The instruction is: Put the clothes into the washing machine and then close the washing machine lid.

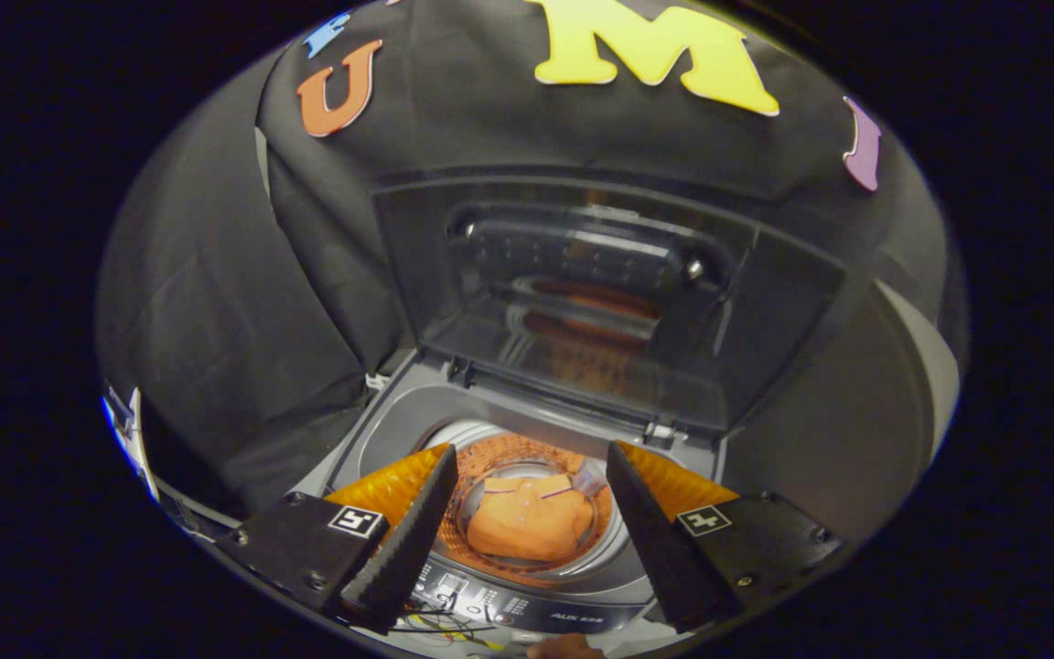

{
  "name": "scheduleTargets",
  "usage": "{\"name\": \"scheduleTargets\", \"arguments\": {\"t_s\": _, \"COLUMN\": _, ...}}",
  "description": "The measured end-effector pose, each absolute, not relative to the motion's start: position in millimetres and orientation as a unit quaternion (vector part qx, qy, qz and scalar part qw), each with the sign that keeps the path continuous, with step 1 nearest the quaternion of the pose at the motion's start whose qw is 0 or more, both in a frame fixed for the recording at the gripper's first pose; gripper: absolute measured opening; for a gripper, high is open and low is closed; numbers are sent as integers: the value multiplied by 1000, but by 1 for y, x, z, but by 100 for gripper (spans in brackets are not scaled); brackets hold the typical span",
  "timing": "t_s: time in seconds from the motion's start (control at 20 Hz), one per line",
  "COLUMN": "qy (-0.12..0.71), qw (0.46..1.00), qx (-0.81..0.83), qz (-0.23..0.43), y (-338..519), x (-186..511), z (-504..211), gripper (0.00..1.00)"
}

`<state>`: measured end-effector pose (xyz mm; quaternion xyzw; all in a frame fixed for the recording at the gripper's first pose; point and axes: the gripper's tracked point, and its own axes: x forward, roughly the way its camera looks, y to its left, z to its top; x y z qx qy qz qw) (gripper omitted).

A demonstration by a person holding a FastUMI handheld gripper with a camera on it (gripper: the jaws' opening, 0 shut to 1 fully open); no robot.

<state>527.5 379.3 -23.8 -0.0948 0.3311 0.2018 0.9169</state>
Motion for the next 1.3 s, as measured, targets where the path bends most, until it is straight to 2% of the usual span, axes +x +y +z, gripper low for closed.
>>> {"name": "scheduleTargets", "arguments": {"t_s": 0.5, "qy": 243, "qw": 948, "qx": -69, "qz": 192, "y": 375, "x": 531, "z": 119, "gripper": 100}}
{"name": "scheduleTargets", "arguments": {"t_s": 0.9, "qy": 215, "qw": 955, "qx": -67, "qz": 193, "y": 378, "x": 542, "z": 158, "gripper": 100}}
{"name": "scheduleTargets", "arguments": {"t_s": 1.1, "qy": 206, "qw": 958, "qx": -61, "qz": 190, "y": 383, "x": 570, "z": 174, "gripper": 100}}
{"name": "scheduleTargets", "arguments": {"t_s": 1.3, "qy": 227, "qw": 956, "qx": -57, "qz": 176, "y": 387, "x": 610, "z": 160, "gripper": 100}}
